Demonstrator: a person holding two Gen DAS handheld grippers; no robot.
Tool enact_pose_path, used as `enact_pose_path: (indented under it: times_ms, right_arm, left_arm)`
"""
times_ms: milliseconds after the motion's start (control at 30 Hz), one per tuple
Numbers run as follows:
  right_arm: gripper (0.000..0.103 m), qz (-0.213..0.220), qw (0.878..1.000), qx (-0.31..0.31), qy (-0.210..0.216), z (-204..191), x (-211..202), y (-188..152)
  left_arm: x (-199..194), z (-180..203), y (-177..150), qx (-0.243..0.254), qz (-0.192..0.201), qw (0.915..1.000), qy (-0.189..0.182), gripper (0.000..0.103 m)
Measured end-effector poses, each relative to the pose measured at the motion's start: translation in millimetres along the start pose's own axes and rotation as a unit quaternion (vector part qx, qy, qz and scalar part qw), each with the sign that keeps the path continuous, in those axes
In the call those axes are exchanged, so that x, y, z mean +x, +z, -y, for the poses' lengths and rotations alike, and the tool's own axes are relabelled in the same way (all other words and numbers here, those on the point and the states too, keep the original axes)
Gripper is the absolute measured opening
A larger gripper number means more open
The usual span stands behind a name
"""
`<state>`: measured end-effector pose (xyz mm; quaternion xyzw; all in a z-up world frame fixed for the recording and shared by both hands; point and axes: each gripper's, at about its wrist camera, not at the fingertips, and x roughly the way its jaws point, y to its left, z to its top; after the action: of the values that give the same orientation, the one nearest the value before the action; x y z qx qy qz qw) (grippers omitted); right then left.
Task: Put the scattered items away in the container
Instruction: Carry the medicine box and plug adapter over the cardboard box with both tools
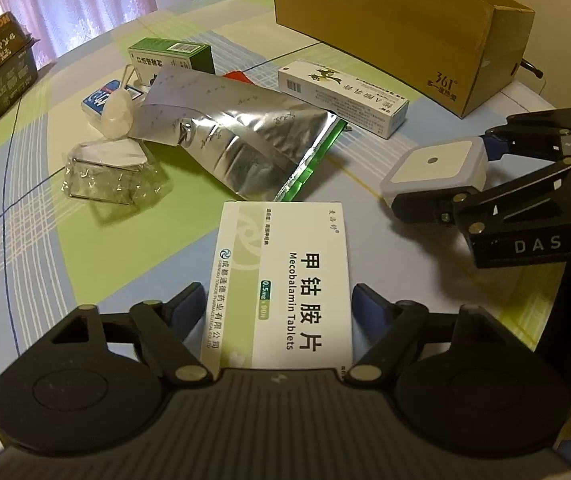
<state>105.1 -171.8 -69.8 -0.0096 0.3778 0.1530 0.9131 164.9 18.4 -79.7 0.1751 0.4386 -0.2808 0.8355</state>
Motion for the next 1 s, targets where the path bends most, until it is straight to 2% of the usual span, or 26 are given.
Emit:
enact_pose_path:
  times_ms: [267,567,800,1000]
  right_arm:
    - [0.067,0.012,1.000,0.000,-0.002,1,-4,3]
    - [0.067,0.039,0.999,-0.008,-0.006,6,-22,5]
    - [0.067,0.072,0.997,-0.012,-0.019,13,-53,14]
    - [0.067,0.116,0.992,0.006,-0.043,33,-93,37]
  left_arm:
    - [-2,-3,3,-0.036,-0.012,0.9993,0.007,0.067]
    - [-35,9,11,-0.058,0.008,0.9982,0.017,0.067]
    - [-69,26,37,-0.056,0.036,0.9976,0.021,0.067]
    - [-97,50,75,-0.042,0.078,0.9960,0.013,0.067]
